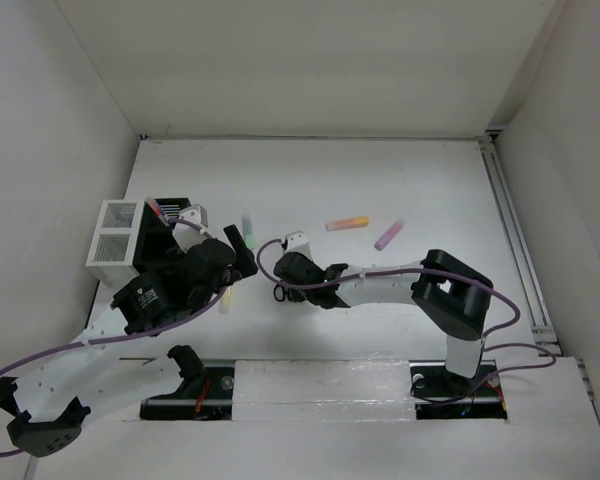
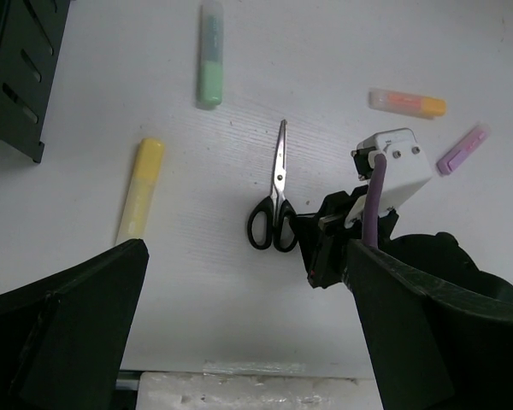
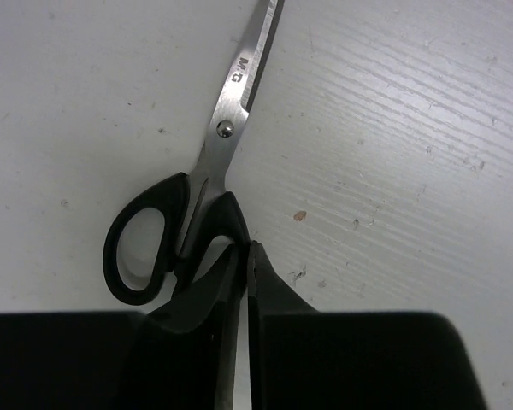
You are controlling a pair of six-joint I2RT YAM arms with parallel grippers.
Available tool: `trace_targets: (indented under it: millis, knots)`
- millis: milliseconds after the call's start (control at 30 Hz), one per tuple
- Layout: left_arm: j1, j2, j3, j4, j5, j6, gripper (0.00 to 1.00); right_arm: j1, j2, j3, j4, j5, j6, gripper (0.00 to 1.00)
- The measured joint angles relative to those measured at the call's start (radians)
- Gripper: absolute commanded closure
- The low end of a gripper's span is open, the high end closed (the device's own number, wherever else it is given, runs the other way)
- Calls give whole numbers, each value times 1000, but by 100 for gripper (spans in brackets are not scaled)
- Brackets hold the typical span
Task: Sort the stationery into containers
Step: Pick up the scissors from the center of the board.
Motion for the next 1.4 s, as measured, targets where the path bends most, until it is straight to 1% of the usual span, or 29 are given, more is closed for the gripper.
trace_targets:
  millis: [33, 200, 333, 500, 667, 800, 1033, 1300, 1400]
  knots:
    - [0, 0, 0, 0, 0, 0, 1, 0, 0, 0, 3, -1, 6, 100]
    - [0, 2, 0, 0, -1, 0, 1, 0, -3, -13, 20, 1, 13, 100]
    - [0, 2, 0, 0, 0, 2, 1, 0, -47, -84, 73, 13, 21, 100]
    - [0, 16, -2, 24, 25, 15, 1, 0, -206, -222, 70, 61, 6, 100]
    - [0, 49, -29, 85, 67, 31, 1, 0, -364, -262, 86, 114, -32, 100]
    - [0, 71, -69, 166, 135, 54, 1, 0, -479, -314, 130, 136, -70, 100]
    - [0, 81, -90, 375, 296, 118, 1, 0, -675, -423, 182, 144, -154, 100]
    - [1, 118, -103, 614, 409, 206, 1, 0, -929, -467, 250, 18, -265, 100]
    - [7, 128, -124, 672, 450, 226, 2, 0, -999, -467, 274, -24, -291, 100]
